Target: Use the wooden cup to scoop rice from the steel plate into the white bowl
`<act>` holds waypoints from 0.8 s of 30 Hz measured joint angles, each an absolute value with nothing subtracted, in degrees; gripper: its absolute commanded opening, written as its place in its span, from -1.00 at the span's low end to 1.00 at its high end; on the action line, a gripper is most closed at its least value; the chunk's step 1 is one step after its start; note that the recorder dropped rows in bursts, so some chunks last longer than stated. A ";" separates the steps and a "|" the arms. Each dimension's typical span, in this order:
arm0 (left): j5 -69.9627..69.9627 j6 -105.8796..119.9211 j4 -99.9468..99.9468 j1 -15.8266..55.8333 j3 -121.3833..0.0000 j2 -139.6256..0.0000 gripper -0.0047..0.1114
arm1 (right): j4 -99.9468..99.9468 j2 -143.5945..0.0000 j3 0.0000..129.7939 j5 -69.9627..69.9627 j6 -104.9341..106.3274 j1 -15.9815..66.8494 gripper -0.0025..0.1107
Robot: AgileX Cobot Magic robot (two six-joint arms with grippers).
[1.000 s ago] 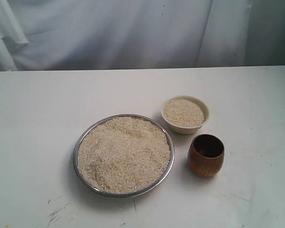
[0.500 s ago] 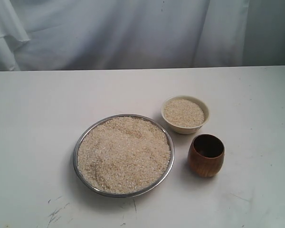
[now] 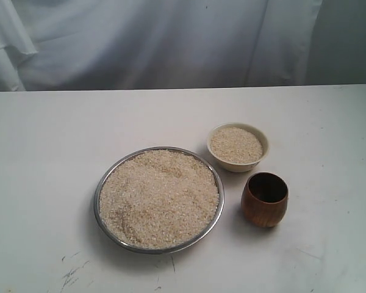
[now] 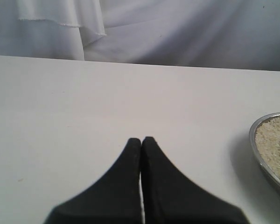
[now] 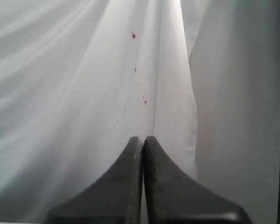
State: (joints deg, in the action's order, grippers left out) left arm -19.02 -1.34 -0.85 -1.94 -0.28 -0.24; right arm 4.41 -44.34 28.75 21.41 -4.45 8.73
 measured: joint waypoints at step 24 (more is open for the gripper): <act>-19.02 -1.34 -0.85 -1.94 -0.28 -0.24 -0.92 | 24.23 -80.22 21.71 23.79 -4.45 10.25 -0.96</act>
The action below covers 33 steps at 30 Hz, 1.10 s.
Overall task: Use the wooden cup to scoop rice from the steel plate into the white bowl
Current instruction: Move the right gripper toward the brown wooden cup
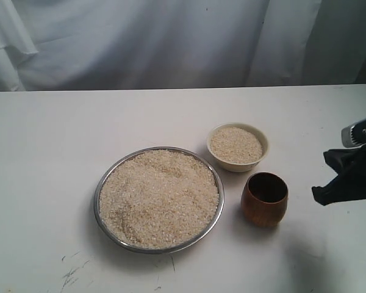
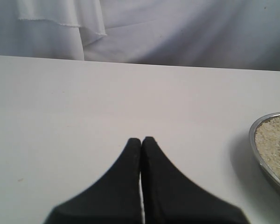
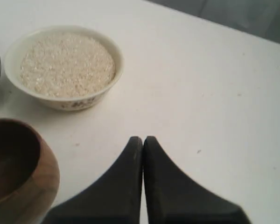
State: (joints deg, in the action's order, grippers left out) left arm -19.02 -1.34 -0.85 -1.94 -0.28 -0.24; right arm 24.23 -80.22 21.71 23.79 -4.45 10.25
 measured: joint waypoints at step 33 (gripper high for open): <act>-19.02 -1.34 -0.85 -1.94 -0.28 -0.24 -0.92 | 29.45 -86.86 13.52 37.57 -8.42 10.25 -0.96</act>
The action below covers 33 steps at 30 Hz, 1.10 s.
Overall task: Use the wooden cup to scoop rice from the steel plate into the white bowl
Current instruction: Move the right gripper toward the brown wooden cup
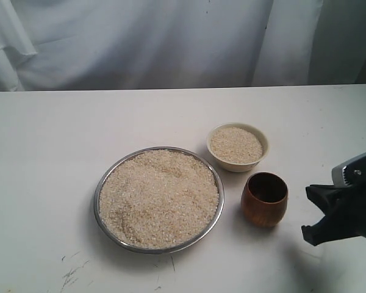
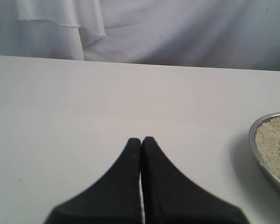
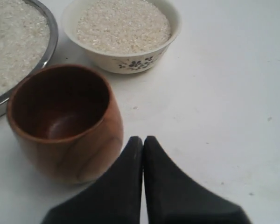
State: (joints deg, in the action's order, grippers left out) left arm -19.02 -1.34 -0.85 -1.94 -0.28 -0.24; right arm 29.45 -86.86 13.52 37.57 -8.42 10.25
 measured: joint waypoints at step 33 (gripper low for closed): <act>-19.02 -1.34 -0.85 -1.94 -0.28 -0.24 -0.92 | 37.96 -86.86 10.53 41.71 -18.00 10.25 0.40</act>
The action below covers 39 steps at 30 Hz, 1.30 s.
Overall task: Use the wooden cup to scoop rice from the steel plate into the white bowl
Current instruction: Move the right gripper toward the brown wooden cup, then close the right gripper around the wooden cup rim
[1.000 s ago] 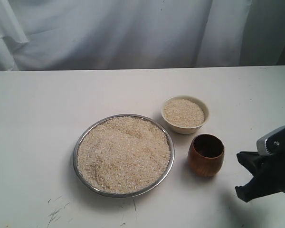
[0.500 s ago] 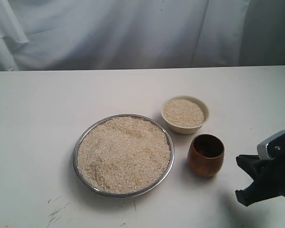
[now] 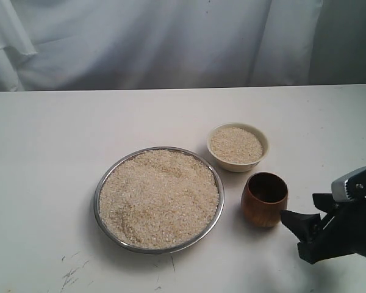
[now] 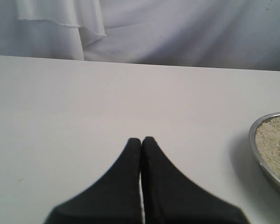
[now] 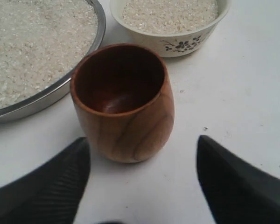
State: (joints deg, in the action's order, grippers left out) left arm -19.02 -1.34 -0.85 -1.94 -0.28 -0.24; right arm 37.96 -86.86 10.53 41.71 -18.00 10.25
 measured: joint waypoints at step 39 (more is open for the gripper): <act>-19.02 -1.34 -0.85 -1.94 -0.28 -0.24 -0.92 | 73.27 -87.19 32.62 35.25 -53.97 11.02 0.42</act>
State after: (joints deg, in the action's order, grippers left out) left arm -19.02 -1.34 -0.85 -1.94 -0.28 -0.24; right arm 73.27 -87.19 32.62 35.25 -53.97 11.02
